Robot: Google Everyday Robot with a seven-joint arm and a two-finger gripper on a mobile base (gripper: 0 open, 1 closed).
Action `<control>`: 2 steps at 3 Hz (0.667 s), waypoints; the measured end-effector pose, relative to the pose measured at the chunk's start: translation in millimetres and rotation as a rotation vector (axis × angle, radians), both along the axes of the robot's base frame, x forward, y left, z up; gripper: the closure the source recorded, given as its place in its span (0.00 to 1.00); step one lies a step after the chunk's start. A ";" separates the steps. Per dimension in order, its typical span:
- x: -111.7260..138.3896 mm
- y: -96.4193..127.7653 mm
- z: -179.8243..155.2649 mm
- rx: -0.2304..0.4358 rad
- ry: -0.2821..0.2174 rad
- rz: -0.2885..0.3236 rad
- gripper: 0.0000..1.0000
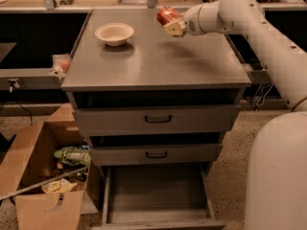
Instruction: Place coke can into bottom drawer
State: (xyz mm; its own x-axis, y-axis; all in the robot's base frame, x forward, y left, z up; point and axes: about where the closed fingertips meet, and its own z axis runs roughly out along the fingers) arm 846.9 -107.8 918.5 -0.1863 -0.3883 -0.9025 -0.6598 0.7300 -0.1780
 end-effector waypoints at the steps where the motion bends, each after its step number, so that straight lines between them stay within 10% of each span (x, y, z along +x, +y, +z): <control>1: -6.5 7.0 -3.0 0.013 0.006 0.042 1.00; 2: -57.6 18.8 4.4 0.025 0.014 0.180 1.00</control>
Offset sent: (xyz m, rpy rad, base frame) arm -0.1907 0.0605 0.0129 -0.0079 -0.0754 0.5927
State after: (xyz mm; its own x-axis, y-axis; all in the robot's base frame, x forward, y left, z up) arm 789.4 -89.0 922.9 -0.1287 -0.3944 -0.9099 -0.7826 0.6039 -0.1511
